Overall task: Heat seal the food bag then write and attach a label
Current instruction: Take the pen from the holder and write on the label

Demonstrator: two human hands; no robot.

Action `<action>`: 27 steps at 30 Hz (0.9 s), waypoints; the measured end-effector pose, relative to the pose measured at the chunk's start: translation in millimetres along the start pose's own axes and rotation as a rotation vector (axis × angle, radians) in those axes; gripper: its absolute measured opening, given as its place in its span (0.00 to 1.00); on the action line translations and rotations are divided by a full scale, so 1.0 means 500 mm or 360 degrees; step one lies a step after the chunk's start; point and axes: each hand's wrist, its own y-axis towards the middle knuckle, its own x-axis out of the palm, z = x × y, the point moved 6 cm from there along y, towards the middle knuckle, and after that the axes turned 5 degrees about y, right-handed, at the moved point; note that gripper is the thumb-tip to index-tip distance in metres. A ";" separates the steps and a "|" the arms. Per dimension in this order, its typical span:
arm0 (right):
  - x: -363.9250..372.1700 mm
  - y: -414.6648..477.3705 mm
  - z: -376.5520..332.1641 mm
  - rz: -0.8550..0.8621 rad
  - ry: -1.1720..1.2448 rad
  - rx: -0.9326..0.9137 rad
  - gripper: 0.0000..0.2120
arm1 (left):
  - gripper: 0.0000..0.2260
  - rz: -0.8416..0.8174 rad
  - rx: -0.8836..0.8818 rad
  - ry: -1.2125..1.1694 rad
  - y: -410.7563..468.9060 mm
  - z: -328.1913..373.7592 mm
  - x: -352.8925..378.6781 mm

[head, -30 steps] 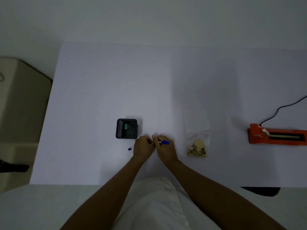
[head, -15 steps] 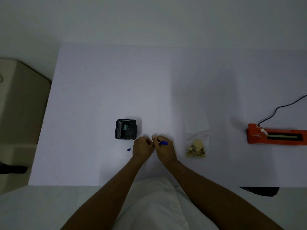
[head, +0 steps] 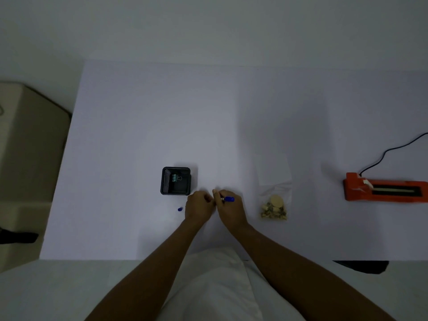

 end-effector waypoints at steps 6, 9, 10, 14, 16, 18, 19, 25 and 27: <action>0.000 0.001 0.005 0.0011 -0.0005 0.0004 0.18 | 0.10 0.0008 0.0003 0.0002 -0.002 0.003 -0.004; -0.002 0.002 0.005 0.0023 -0.0015 0.0007 0.18 | 0.11 0.0003 0.0019 0.0005 -0.003 0.005 -0.003; -0.002 0.001 0.005 0.0020 -0.0015 0.0009 0.19 | 0.10 0.0000 0.0021 0.0007 -0.003 0.005 -0.003; -0.004 0.002 0.006 0.0019 -0.0042 0.0017 0.20 | 0.10 -0.0004 0.0013 -0.0001 -0.003 0.005 -0.003; -0.005 0.005 0.008 0.0034 -0.0045 0.0034 0.19 | 0.09 -0.0012 0.0014 -0.0013 -0.005 0.006 -0.003; -0.005 0.005 0.010 0.0039 -0.0061 0.0050 0.20 | 0.08 -0.0017 0.0016 -0.0012 -0.006 0.006 -0.003; -0.006 0.005 0.011 0.0041 -0.0070 0.0056 0.20 | 0.08 -0.0016 0.0013 -0.0010 -0.006 0.006 -0.003; -0.011 0.005 0.007 0.0052 -0.0104 0.0027 0.21 | 0.08 0.0000 0.0019 -0.0007 -0.006 0.006 -0.004; -0.013 0.005 0.004 0.0062 -0.0114 0.0026 0.22 | 0.07 0.0001 0.0023 -0.0004 -0.006 0.007 -0.004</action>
